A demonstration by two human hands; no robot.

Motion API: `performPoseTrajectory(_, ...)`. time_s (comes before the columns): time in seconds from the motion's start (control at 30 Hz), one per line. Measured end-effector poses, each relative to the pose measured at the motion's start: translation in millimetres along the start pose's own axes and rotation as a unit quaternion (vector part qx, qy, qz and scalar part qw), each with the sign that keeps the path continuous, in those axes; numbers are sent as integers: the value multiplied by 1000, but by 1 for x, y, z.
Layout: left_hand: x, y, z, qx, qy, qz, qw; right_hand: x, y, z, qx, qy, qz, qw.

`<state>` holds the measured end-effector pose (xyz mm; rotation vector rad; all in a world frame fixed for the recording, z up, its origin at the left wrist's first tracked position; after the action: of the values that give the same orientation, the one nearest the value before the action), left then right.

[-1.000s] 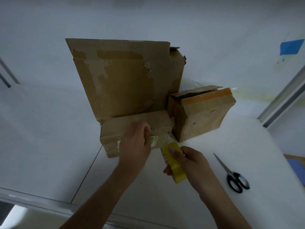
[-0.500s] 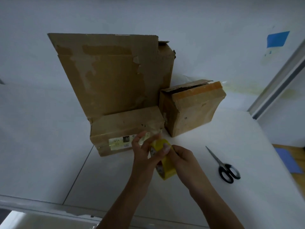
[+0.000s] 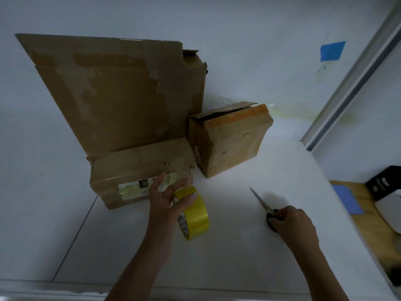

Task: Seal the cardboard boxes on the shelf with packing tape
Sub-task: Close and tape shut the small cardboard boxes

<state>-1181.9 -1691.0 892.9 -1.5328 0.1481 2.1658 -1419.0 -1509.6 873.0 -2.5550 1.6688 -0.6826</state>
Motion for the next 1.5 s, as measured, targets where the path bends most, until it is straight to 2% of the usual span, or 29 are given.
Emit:
performPoseTrajectory(0.17,-6,0,-2,19,9,-9,1000,-7,-1,-1,-25,39,-17,999)
performPoseTrajectory(0.33,-15,3,-10,47,21,-12,999,-13,3,-11,25,-33,17,999)
performPoseTrajectory(0.5,-19,5,-15,68,53,2,996,0,2,-21,42,5,5,999)
performPoseTrajectory(0.6,-13,8,-17,64,43,-13,997,18,-4,-24,31,119,-51,991)
performPoseTrajectory(0.67,-8,7,-17,57,33,-17,998,32,-12,-27,1,201,-113,973)
performPoseTrajectory(0.73,-5,4,-16,56,21,-23,998,49,-19,-28,-37,224,-192,955)
performPoseTrajectory(0.87,-1,1,-15,66,12,-42,997,78,-18,-20,-93,179,-313,928)
performPoseTrajectory(1.03,1,-2,-14,77,-9,-70,994,112,-6,-10,-125,74,-388,910)
performPoseTrajectory(1.17,3,2,-13,67,-29,-79,994,121,6,-9,-232,-38,-459,857)
performPoseTrajectory(1.27,3,3,-12,62,-57,-86,993,124,9,-7,-264,-37,-504,821)
performPoseTrajectory(1.5,7,2,-13,55,-51,-87,993,148,0,0,-281,8,-550,786)
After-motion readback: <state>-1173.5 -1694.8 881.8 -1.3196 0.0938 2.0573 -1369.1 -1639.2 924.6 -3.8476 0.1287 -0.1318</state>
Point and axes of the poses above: each hand's wrist, its own y-axis towards the middle knuckle, its own z-axis out of the palm, x = y × z, the point moved 4 cm from there along y, towards the middle knuckle, and after that the axes turned 1 degree about -z, right-handed, at the moved point
